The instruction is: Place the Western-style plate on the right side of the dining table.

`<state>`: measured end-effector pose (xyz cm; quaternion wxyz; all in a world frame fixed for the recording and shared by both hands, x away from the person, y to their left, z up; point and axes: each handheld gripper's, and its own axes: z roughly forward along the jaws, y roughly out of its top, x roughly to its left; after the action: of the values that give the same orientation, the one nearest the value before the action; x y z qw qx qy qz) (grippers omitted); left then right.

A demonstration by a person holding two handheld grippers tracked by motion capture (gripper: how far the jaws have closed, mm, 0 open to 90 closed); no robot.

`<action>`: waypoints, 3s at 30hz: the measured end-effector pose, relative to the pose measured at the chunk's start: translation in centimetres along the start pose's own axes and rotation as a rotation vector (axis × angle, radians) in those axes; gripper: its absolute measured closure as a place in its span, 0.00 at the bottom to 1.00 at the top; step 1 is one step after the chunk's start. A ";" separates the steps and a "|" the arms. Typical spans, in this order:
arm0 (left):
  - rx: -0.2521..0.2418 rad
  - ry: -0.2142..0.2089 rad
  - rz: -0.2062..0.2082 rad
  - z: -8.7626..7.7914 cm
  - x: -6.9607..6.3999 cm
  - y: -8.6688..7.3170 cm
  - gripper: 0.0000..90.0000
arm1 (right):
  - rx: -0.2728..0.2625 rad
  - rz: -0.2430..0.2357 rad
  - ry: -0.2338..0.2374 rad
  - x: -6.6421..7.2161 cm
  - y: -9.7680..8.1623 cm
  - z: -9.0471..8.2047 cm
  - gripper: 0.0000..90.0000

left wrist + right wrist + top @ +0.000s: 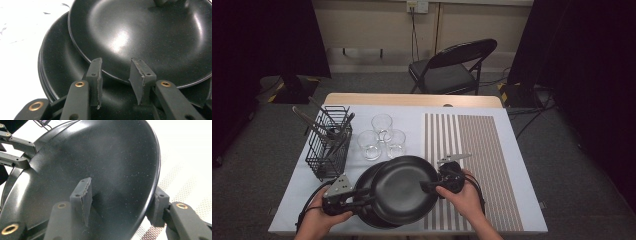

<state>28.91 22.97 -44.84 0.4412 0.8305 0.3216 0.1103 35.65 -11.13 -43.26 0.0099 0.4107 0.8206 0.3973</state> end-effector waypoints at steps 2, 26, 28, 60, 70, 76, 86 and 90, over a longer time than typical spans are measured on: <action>0.001 0.001 0.000 0.0 0.0 0.0 0.70 | 0.004 0.008 0.005 0.0 0.0 0.0 0.50; -0.007 -0.007 -0.010 0.1 0.1 -0.1 0.66 | 0.010 0.092 0.025 -0.2 0.0 0.2 0.55; -0.007 -0.007 -0.012 0.1 0.1 -0.1 0.66 | 0.008 0.109 0.032 -0.3 0.0 0.1 0.57; 0.003 -0.037 -0.046 -0.2 -0.1 0.5 0.25 | 0.038 0.387 0.095 0.2 3.7 -1.9 0.91; -0.017 -0.050 -0.064 -0.5 0.3 0.4 0.18 | 0.038 0.347 0.063 0.4 5.0 -2.1 0.91; -0.022 -0.051 -0.074 -0.5 0.5 0.5 0.18 | 0.028 0.346 0.050 0.1 5.3 -2.5 0.90; -0.023 -0.067 -0.062 0.0 0.6 1.0 0.18 | 0.007 0.385 0.046 -0.4 6.1 -3.6 0.90; -0.024 -0.081 -0.062 0.2 0.6 1.3 0.18 | -0.002 0.373 0.032 -0.3 6.5 -4.2 0.90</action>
<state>30.04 22.73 -43.99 0.4668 0.8186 0.3280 0.0667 38.73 -11.74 -36.15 -0.0767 0.5492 0.7299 0.3997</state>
